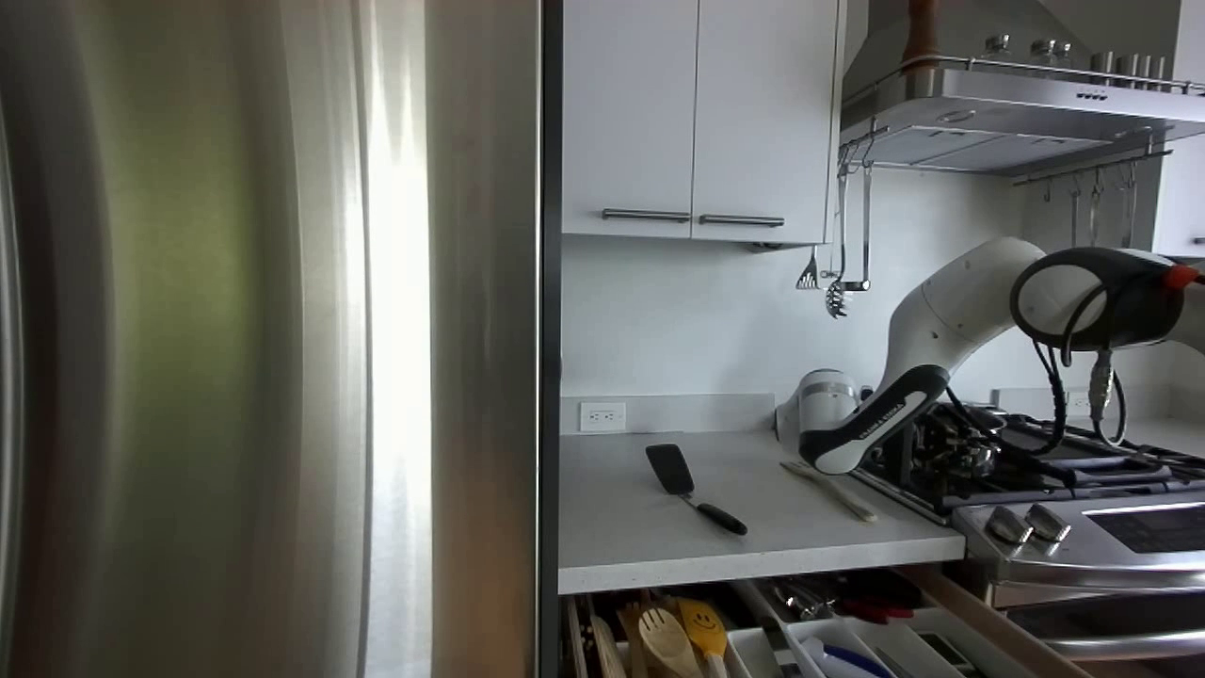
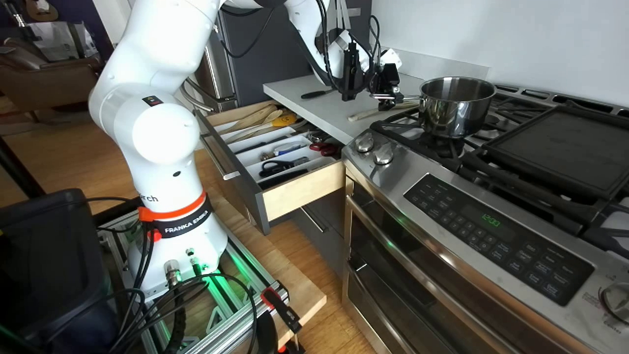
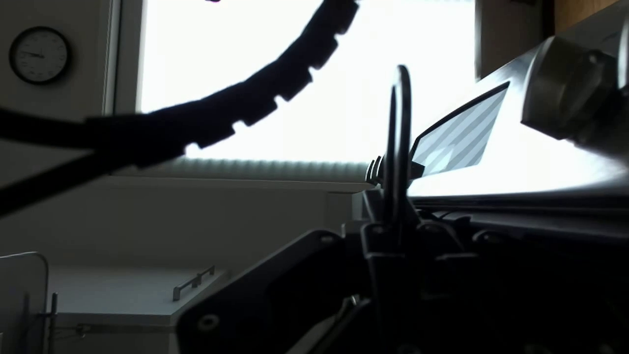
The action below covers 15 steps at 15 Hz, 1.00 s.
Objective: Move the pot to the plate in front
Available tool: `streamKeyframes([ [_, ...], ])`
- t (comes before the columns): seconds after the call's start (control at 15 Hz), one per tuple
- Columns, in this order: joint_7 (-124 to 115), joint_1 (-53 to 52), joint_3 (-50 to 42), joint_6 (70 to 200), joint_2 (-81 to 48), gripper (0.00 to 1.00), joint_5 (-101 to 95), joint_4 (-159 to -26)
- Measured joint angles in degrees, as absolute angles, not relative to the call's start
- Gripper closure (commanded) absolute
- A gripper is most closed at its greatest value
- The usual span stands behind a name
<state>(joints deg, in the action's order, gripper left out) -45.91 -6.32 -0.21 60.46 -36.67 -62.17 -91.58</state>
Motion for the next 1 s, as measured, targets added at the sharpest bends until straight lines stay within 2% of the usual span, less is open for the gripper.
streamKeyframes([
  [0.07, -45.91, -6.33, -0.31, 60.16, -36.66, 0.64, -62.69, -91.35],
  [0.13, -45.91, -6.32, -0.43, 59.91, -36.65, 0.58, -63.16, -91.08],
  [0.53, -45.65, -6.33, -0.55, 58.14, -36.65, 0.11, -63.87, -90.06],
  [0.67, -44.78, -6.36, -0.45, 58.02, -36.65, 0.0, -63.87, -90.06],
  [1.0, -38.77, -6.8, 2.0, 60.15, -34.99, 0.0, -64.58, -92.39],
])
